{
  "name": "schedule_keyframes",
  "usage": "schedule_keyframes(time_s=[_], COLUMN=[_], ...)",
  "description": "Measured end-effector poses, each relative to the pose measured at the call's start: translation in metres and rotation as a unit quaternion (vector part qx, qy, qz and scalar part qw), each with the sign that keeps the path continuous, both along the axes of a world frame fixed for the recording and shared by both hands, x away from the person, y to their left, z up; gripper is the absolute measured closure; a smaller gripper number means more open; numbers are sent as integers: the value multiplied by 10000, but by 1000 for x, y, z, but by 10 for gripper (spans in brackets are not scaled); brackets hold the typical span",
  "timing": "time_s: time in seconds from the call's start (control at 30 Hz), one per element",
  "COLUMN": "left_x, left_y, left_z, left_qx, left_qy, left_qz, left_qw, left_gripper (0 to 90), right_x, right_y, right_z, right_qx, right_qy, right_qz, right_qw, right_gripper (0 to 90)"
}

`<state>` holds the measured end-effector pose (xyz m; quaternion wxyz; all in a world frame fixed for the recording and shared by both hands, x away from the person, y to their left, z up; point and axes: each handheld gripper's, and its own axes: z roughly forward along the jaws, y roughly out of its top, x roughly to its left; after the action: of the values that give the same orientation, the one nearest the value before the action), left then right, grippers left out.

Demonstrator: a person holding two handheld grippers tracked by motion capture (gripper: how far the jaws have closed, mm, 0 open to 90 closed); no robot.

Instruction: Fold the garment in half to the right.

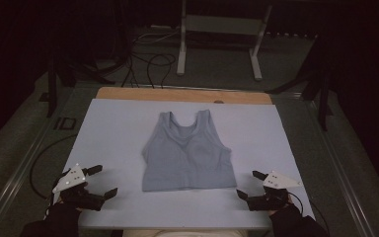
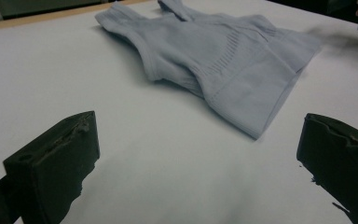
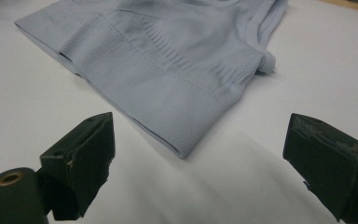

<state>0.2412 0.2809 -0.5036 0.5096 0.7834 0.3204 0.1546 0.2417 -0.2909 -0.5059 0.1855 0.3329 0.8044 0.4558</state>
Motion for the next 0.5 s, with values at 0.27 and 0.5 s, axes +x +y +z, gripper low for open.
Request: schedule_keyframes(time_s=[0.27, 0.5], left_x=[1, 0], left_y=[0, -2], left_z=[0, 1], left_qx=[11, 80], left_qy=[51, 73], left_qz=[-34, -110], left_qw=[10000, 9999], left_gripper=[0, 0], right_x=[3, 2], right_y=[-2, 2], right_z=[1, 2], right_qx=[-12, -100], right_qy=[165, 171], right_qz=[-17, -11], right_qw=[9999, 9998], right_gripper=[82, 82])
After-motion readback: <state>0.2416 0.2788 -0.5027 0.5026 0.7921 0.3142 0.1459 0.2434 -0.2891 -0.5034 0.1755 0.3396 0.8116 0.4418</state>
